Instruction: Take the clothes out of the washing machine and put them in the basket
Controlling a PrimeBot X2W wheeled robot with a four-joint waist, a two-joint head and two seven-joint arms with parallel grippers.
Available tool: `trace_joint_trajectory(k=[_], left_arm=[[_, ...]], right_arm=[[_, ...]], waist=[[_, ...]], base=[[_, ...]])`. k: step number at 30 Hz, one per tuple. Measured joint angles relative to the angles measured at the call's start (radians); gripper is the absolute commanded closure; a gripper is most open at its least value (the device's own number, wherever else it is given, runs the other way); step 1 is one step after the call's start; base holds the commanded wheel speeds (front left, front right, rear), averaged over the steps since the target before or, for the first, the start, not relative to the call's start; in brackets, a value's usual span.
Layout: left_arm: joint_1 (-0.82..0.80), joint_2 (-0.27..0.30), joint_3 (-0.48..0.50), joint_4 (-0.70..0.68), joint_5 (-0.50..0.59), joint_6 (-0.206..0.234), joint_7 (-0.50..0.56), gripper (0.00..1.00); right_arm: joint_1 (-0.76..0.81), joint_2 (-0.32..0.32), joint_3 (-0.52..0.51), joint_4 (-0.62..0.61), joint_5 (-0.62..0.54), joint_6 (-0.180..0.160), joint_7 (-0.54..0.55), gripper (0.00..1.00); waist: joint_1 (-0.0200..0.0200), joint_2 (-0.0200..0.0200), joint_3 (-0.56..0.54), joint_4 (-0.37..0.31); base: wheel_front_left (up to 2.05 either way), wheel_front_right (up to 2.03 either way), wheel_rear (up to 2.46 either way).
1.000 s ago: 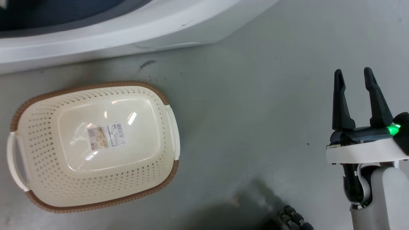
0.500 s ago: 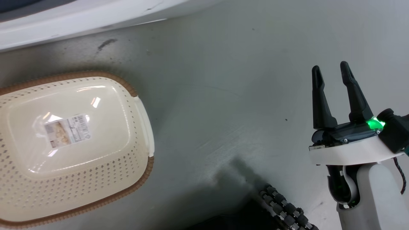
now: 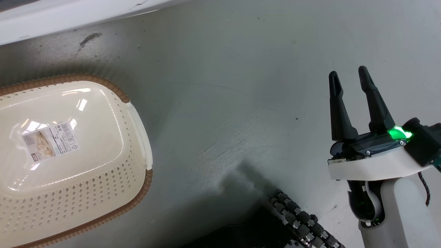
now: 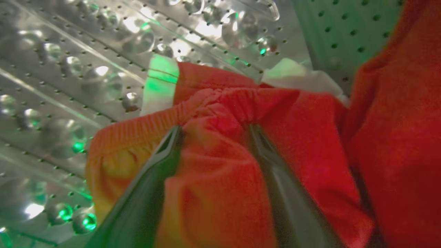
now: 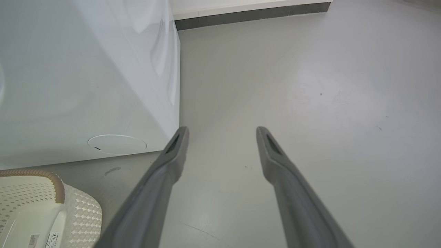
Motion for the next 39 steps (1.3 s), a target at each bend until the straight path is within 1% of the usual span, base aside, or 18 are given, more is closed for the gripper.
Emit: trace_joint_trajectory(k=[4,5,6,9,13,15,16,17,19,23,26,30,34,37,39], left_arm=[[-0.003,0.0,-0.027,0.007,-0.021,0.0,-0.021,0.0],[-0.007,0.001,-0.034,0.007,-0.021,0.0,-0.035,0.79],[-0.009,0.002,-0.044,0.003,-0.018,0.0,-0.062,1.0],[-0.017,0.003,-0.074,0.002,-0.017,0.0,-0.112,1.0],[-0.036,0.001,-0.081,0.037,-0.011,0.0,-0.196,1.0],[-0.034,-0.01,-0.081,0.06,-0.014,0.0,-0.248,1.0],[-0.033,-0.016,-0.081,0.068,-0.014,0.0,-0.284,1.0],[-0.027,-0.031,-0.086,0.08,-0.001,0.0,-0.369,1.0],[-0.004,-0.049,-0.087,0.102,0.002,0.002,-0.451,1.0],[0.076,-0.095,-0.076,0.159,-0.028,0.006,-0.594,1.0],[0.135,-0.128,-0.056,0.188,-0.045,0.03,-0.73,1.0],[0.248,-0.188,-0.033,0.228,-0.09,0.046,-0.884,1.0],[0.358,-0.235,-0.002,0.256,-0.14,0.048,-1.031,1.0],[0.422,-0.256,0.025,0.264,-0.162,0.063,-1.102,1.0],[0.469,-0.27,0.044,0.25,-0.169,0.075,-1.119,1.0]], right_arm=[[0.004,0.0,-0.007,-0.013,-0.001,0.0,0.0,0.0],[0.005,0.0,-0.008,-0.014,-0.001,0.0,0.0,0.0],[0.005,0.0,-0.008,-0.016,-0.003,0.0,0.0,0.0],[0.004,0.0,-0.004,-0.016,-0.016,0.0,0.0,0.0],[-0.005,0.0,-0.002,-0.017,-0.019,0.0,0.0,0.0],[-0.008,0.0,-0.01,-0.017,-0.028,0.0,0.0,0.0],[-0.009,0.0,-0.015,-0.017,-0.033,0.0,0.0,0.0],[-0.015,0.0,-0.026,-0.016,-0.046,0.0,0.0,0.0],[-0.018,0.0,-0.044,-0.013,-0.055,0.0,0.0,0.0],[-0.017,0.0,-0.068,-0.004,-0.084,0.0,0.0,0.0],[-0.017,0.0,-0.085,0.001,-0.112,0.0,0.0,0.0],[-0.005,0.0,-0.102,0.012,-0.146,0.0,0.0,0.0],[0.009,0.001,-0.108,0.016,-0.185,0.0,0.0,0.0],[0.033,0.001,-0.12,0.02,-0.197,0.0,0.0,0.0],[0.05,0.001,-0.125,0.025,-0.21,0.0,0.0,0.0]], waist=[[-0.0001,0.0,0.002,0.002],[-0.0001,0.0,0.003,0.003],[-0.0001,0.0001,0.004,0.003],[-0.0001,0.0,0.005,0.005],[0.0,0.0,0.002,0.005],[0.0,0.0,-0.007,0.009],[-0.0001,0.0,-0.013,0.013],[-0.0001,0.0,-0.027,0.022],[0.0,0.0,-0.047,0.032],[0.0,0.0,-0.099,0.054],[-0.0001,0.0,-0.146,0.072],[-0.0001,0.0001,-0.214,0.098],[-0.0001,0.0,-0.287,0.124],[-0.0002,0.0,-0.343,0.141],[-0.0002,0.0,-0.381,0.153]], base=[[0.0,0.0,0.0],[0.0,0.0,0.0],[0.0,0.0,0.0],[0.0,0.0,0.0],[0.0,0.0,0.0],[0.0,0.0,0.0],[0.0,0.0,0.0],[0.0,0.0,0.0],[0.0,0.0,0.0],[0.0,0.0,0.0],[0.0,0.0,0.0],[0.0,0.0,0.0],[0.0,0.0,0.0],[0.0,0.0,0.0],[0.0,0.0,0.0]])
